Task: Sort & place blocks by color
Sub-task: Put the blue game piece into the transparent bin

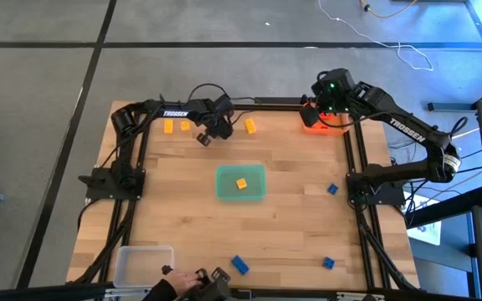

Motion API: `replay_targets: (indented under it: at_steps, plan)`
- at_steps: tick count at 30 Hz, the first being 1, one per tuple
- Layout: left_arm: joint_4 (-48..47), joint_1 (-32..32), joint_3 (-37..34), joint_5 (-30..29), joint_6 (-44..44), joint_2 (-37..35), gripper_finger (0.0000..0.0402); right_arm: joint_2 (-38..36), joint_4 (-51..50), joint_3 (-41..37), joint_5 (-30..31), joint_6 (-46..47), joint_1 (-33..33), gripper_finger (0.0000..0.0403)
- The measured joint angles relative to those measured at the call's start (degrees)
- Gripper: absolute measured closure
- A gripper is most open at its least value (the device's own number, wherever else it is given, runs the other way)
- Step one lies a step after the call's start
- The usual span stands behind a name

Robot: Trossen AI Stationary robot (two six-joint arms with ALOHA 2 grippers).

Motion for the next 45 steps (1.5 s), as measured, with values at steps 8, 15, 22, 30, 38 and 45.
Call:
replay_targets:
  at_steps: [8, 15, 22, 30, 38, 45]
  plan:
    - [-4.4, -1.8, 1.6, -2.8, -11.8, -1.1, 0.0322, 0.0, 0.0, 0.0, 0.0, 0.0, 0.0, 0.0107]
    - [-17.2, -2.0, 10.8, 2.8, -28.5, -4.6, 0.0322, 0.0, -0.1, 0.0, 0.0, 0.0, 0.0, 0.0107]
    - [-31.1, -4.0, 19.1, 5.1, -39.5, -10.0, 0.0322, 0.0, -0.1, 0.0, 0.0, -2.0, 0.0, 0.0107]
    - [-42.4, -12.8, 21.1, 7.1, -59.1, -18.0, 0.0322, 0.0, -0.1, 0.0, 0.0, -4.5, 0.0, 0.0107]
    - [-56.6, -28.0, 21.1, 10.6, -83.4, -23.9, 0.0322, 0.0, -0.1, 0.0, 0.0, -4.5, 0.0, 0.0107]
    - [-58.7, -44.5, 21.0, 15.2, -107.7, -26.5, 0.0322, 0.0, 0.0, 0.0, 0.0, -2.8, 0.0, 0.0107]
